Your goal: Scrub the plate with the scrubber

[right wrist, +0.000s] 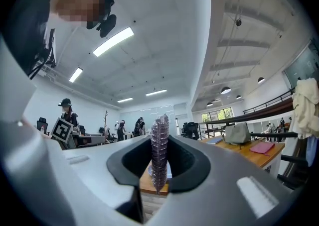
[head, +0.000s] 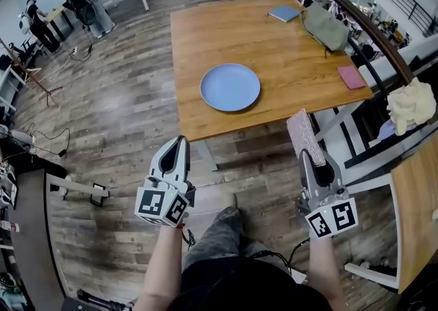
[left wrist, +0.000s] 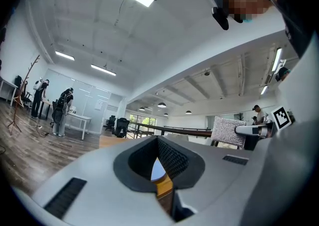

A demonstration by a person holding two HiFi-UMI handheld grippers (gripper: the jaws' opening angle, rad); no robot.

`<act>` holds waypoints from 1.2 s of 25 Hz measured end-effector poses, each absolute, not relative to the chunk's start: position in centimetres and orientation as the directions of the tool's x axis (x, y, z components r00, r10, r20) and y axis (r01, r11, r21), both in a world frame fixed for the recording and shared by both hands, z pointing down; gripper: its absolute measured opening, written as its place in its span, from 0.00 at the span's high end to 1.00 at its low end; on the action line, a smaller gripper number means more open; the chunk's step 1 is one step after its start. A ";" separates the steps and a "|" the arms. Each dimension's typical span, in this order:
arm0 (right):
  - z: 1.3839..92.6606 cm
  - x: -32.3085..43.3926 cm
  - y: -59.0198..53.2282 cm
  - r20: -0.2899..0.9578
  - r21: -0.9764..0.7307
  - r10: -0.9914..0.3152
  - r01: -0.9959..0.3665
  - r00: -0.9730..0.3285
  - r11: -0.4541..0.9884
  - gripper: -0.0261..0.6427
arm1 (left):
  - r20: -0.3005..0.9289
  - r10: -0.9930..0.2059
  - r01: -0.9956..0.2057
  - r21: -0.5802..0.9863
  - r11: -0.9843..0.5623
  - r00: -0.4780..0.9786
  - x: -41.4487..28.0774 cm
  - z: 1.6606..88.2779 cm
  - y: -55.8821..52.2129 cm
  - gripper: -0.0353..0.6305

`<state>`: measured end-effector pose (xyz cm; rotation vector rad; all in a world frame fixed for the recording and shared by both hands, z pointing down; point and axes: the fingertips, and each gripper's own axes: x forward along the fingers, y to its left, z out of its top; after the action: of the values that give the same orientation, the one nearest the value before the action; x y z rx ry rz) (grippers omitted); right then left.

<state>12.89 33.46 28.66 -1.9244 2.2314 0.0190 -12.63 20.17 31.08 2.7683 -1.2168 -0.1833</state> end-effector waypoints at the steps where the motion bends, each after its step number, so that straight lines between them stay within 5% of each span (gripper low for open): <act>1: 28.8 13.2 32.7 -0.151 -0.117 -0.979 -0.981 -0.135 0.153 0.83 | -0.067 -0.730 -0.717 0.147 -0.682 0.680 -12.0 31.2 19.5 0.95; 30: 33.8 13.8 12.2 0.027 -0.160 -0.987 -0.975 -0.158 0.151 0.83 | 0.045 -0.633 -0.629 0.186 -0.755 0.773 -8.0 36.2 1.5 0.95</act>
<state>13.79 12.15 33.84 -1.9821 2.3188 -0.2144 -7.96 1.45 36.22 2.7763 -0.9983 -0.0300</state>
